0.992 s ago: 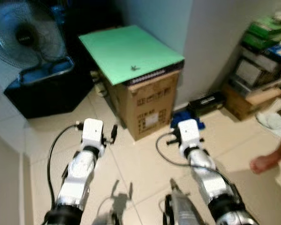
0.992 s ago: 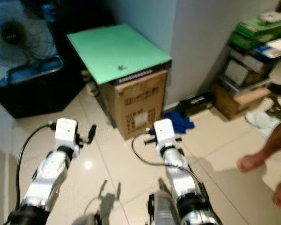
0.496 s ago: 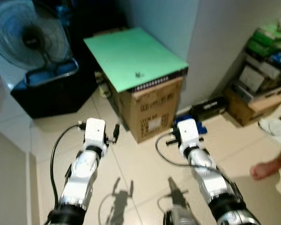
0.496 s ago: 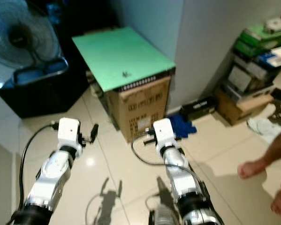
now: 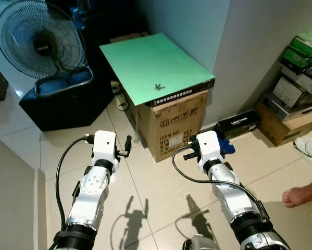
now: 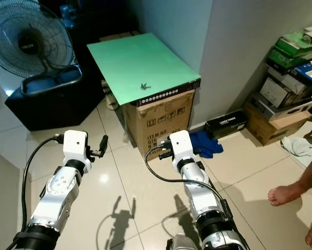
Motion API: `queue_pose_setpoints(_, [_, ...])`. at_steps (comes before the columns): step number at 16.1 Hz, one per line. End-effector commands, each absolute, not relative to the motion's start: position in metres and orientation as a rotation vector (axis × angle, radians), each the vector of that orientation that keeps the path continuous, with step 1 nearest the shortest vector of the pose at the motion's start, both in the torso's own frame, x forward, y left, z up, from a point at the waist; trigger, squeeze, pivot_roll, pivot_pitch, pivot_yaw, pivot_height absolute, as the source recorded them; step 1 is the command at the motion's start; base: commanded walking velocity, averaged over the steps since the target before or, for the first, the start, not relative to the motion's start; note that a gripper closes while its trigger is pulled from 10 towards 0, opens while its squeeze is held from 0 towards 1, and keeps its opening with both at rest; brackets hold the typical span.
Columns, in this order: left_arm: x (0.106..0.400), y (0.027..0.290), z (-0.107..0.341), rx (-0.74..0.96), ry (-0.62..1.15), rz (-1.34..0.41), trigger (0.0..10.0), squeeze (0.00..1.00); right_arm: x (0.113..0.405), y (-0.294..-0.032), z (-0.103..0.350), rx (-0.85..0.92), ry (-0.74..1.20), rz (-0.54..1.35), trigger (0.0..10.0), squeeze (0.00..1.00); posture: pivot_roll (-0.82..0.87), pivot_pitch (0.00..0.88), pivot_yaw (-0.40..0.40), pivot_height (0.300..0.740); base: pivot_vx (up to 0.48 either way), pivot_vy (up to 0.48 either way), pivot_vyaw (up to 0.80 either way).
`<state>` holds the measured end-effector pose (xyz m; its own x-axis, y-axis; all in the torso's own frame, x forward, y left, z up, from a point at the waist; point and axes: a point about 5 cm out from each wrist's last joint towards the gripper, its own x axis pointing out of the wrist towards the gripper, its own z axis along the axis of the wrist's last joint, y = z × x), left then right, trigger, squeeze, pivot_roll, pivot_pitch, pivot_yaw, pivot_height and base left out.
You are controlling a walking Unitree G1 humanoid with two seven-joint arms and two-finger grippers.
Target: Hang keys on a hook
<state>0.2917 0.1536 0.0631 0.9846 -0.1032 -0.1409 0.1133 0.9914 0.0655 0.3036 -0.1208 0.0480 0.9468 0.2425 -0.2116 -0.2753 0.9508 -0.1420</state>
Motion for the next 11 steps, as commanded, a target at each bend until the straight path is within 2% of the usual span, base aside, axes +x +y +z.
queue_pose_setpoints(1, [0.294,0.157,0.0629,0.091,0.147,-0.107,10.0,0.0,0.3041,-0.1179,0.0471,-0.177,0.203,0.275,10.0,0.0,-0.14,0.0,0.058,0.74,0.0,0.0,0.0])
queue_pose_setpoints(3, [0.2963,0.1591,0.0656,0.138,0.137,-0.116,10.0,0.0,0.3017,-0.1164,0.0453,-0.19,0.2,0.291,10.0,0.0,-0.15,0.0,0.065,0.74,0.0,0.0,0.0])
queue_pose_setpoints(11, [0.2994,0.1559,0.0679,0.193,0.126,-0.145,10.0,0.0,0.3014,-0.1174,0.0464,-0.17,0.191,0.266,10.0,0.0,-0.16,0.0,0.083,0.74,0.0,-0.469,0.0])
